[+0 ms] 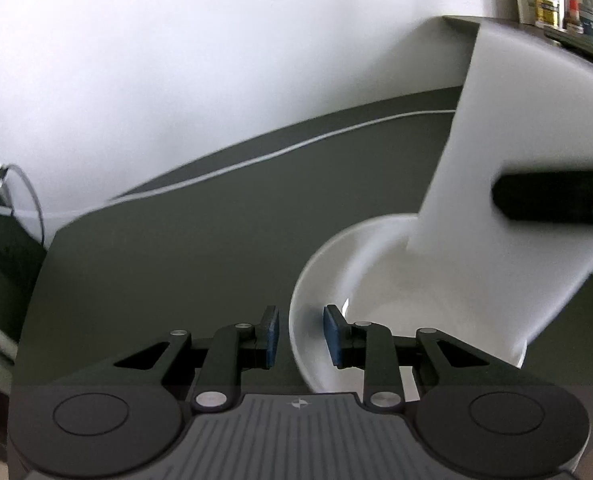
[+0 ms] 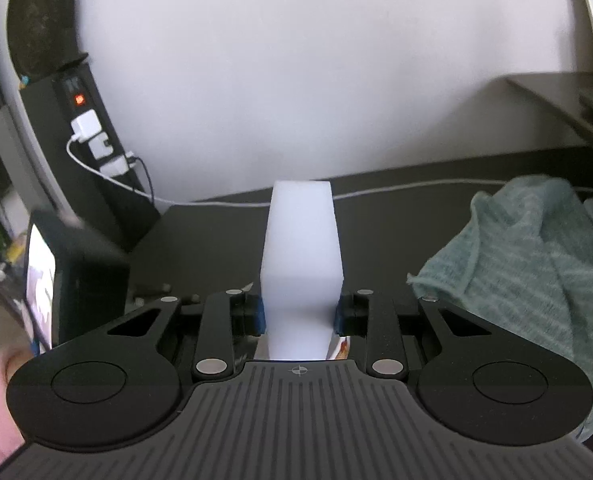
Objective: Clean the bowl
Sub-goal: 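Keep rubbing the sponge around the bowl interior while the left gripper steadies the bowl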
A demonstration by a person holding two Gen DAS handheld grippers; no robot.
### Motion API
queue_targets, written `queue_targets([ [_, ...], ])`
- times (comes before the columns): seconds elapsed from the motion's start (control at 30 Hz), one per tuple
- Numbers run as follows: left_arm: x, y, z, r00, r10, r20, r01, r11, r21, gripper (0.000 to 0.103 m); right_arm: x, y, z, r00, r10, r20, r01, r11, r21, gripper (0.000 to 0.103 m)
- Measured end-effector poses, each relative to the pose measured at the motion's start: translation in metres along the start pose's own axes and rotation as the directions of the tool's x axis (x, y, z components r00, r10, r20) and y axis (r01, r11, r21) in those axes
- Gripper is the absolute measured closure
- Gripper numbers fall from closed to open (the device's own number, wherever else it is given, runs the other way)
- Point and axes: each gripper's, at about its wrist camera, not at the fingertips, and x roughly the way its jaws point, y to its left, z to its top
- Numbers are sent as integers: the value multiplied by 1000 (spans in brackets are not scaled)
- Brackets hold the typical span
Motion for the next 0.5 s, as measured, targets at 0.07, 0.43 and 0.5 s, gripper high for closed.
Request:
queue_targets([
  [0.07, 3, -1, 3, 1000, -8, 9, 8, 1000, 28, 75, 7, 1, -1, 1000, 13, -18, -13, 1000, 11, 72],
  [0.43, -18, 4, -12, 995, 49, -84, -55, 996, -69, 84, 39, 11, -10, 998, -59, -38, 56, 996, -67, 72],
  [0.5, -21, 5, -15, 994, 61, -94, -71, 992, -100, 84, 46, 17, -14, 997, -47, -60, 42, 995, -86, 72],
])
